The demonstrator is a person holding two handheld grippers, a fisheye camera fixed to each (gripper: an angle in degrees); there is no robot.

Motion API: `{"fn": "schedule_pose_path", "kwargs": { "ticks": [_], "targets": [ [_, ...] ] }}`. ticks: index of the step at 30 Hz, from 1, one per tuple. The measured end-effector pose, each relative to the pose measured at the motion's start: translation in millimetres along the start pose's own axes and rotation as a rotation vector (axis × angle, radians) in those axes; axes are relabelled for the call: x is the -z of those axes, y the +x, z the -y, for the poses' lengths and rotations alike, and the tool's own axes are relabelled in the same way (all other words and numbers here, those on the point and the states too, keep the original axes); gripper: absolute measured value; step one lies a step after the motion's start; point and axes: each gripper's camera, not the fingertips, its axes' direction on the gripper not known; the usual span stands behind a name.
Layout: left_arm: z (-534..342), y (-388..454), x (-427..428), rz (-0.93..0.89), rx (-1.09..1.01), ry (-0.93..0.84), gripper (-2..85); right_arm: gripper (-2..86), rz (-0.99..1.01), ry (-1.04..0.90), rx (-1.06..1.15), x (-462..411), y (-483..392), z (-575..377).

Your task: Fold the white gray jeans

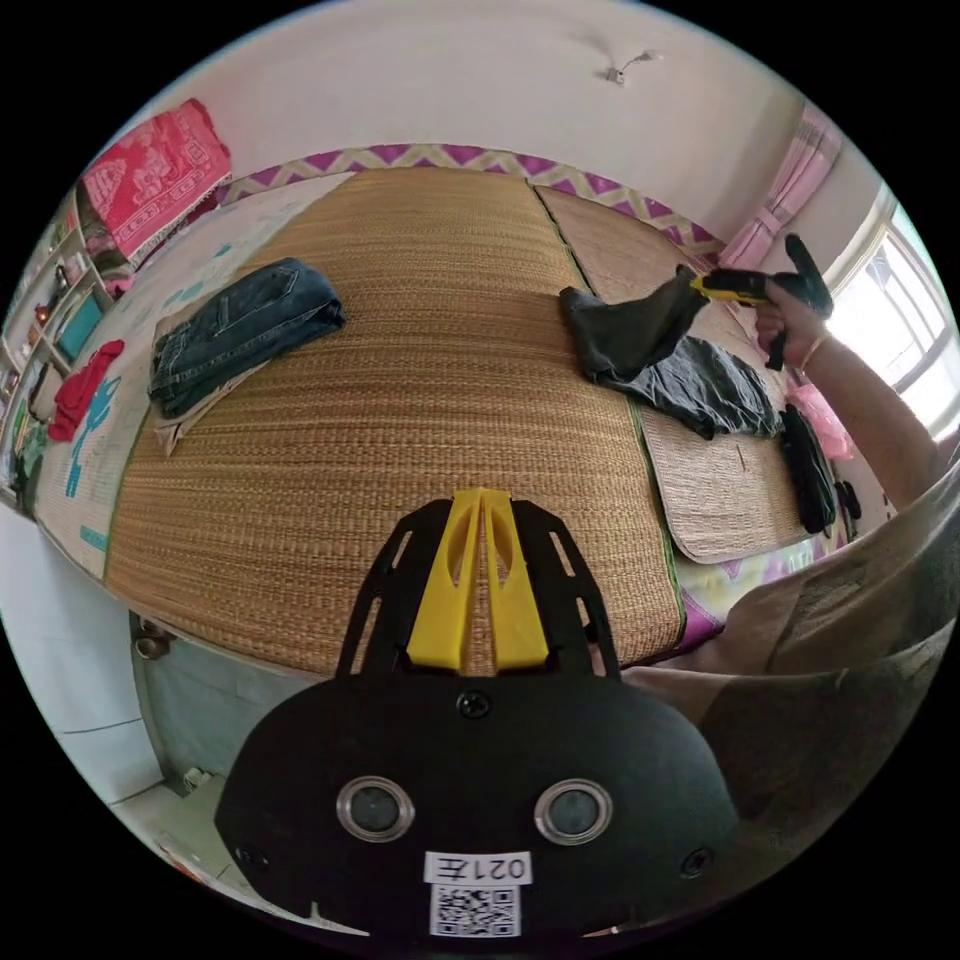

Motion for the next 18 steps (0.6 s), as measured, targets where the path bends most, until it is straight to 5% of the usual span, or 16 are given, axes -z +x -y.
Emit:
{"fn": "schedule_pose_path", "kwargs": {
  "ticks": [6,10,18],
  "targets": [
    [-30.2,-58.9,-0.7,0.024,0.088,-0.001,-1.0,3.9,0.118,-0.019,0.28,-66.7,-190.0,66.6],
    [-39.6,-86.3,-1.9,0.054,0.109,-0.019,-1.0,5.8,0.024,-0.146,0.429,-153.9,-275.7,83.4],
    [-1.2,-121.4,-50.3,0.004,0.103,-0.059,-0.9,7.0,0.017,-0.178,0.336,-121.5,-198.1,81.7]
  ]
}}
